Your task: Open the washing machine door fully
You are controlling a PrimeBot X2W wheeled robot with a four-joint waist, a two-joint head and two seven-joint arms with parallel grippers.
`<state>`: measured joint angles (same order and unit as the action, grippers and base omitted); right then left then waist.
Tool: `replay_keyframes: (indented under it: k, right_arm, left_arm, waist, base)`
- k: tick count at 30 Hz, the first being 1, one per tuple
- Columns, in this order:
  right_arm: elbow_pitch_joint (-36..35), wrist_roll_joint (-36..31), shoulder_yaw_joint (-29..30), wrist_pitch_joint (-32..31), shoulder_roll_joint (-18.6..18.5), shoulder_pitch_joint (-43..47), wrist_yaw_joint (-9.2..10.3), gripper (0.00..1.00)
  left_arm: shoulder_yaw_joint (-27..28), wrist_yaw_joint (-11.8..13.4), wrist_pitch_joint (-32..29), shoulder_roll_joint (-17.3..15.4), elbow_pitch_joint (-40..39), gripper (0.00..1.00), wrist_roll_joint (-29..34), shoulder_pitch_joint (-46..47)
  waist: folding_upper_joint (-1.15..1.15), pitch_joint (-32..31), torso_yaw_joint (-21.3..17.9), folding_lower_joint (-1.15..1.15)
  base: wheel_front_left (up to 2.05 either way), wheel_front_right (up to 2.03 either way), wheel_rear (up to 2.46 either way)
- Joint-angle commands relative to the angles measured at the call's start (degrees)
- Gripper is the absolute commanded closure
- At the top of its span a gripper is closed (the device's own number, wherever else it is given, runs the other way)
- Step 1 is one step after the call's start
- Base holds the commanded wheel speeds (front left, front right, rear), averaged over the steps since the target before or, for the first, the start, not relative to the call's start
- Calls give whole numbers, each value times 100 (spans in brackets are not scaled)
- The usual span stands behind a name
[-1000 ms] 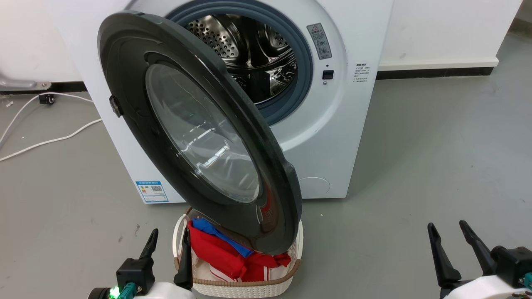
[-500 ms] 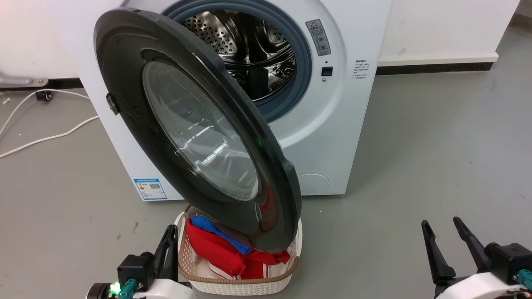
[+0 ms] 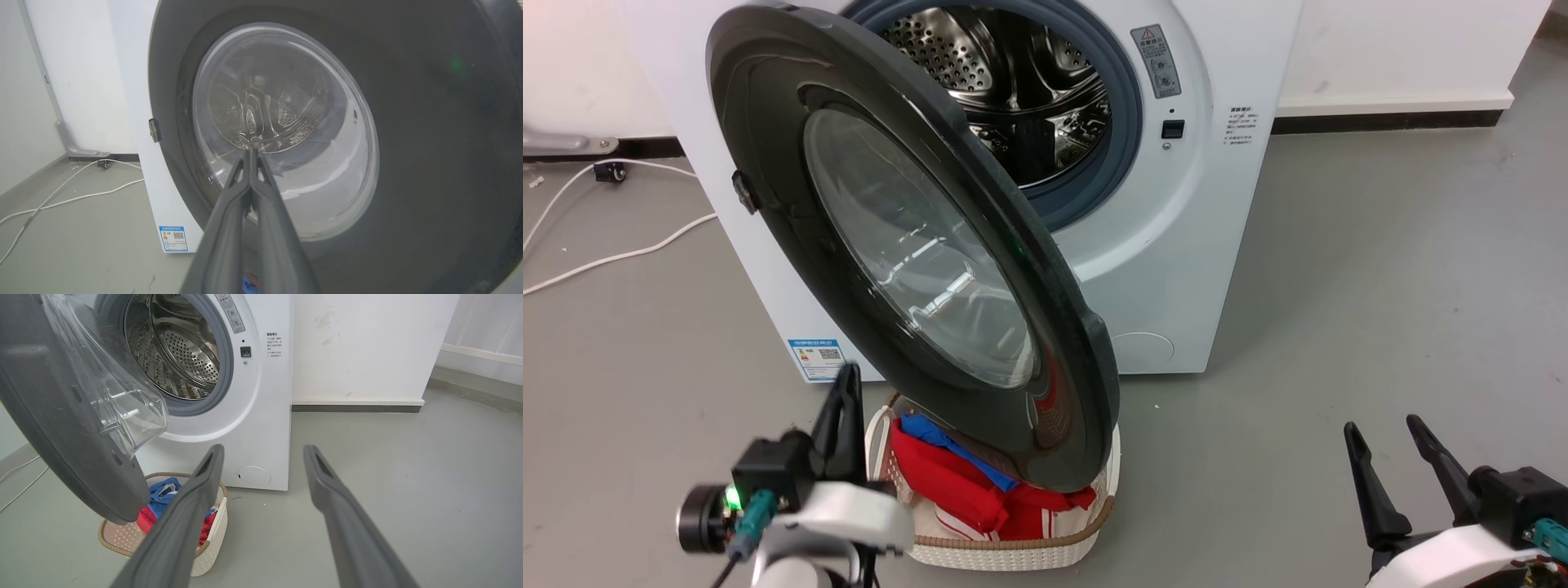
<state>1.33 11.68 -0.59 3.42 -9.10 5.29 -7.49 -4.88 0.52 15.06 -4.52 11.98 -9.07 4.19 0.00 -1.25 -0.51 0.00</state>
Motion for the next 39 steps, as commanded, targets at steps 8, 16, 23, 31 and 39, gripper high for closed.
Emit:
replay_keyframes:
  k: [8, 16, 23, 31, 39]
  right_arm:
    - [-81, -56, -47, -43, 47, -179, 0, 0]
    - [-122, -72, -22, -77, 75, -165, 0, 0]
    - [-150, -96, -4, -110, 91, -203, 0, 0]
    - [-180, -117, -25, -170, 60, -230, 0, 0]
    - [-199, -92, 42, -225, 55, -182, -1, 0]
  left_arm:
    - [-22, 355, -191, 52, -962, 100, 114, 919]
    - [-474, 536, -529, 112, -2099, 100, 227, 1639]
    - [-1364, 591, -827, 156, -2628, 100, 50, 2287]
    - [-2515, 853, -1033, 161, -2337, 100, -414, 2765]
    - [-3503, 900, -1346, 162, -1734, 100, -873, 2553]
  waist:
    - [0, 60, 7, 0]
    - [0, 90, -35, 0]
    - [0, 132, -123, 0]
    - [0, 198, -264, 0]
    - [0, 313, -301, 0]
  base:
    - [0, 0, 0]
    - [0, 0, 0]
    - [0, 0, 0]
    - [0, 0, 0]
    - [0, 0, 0]
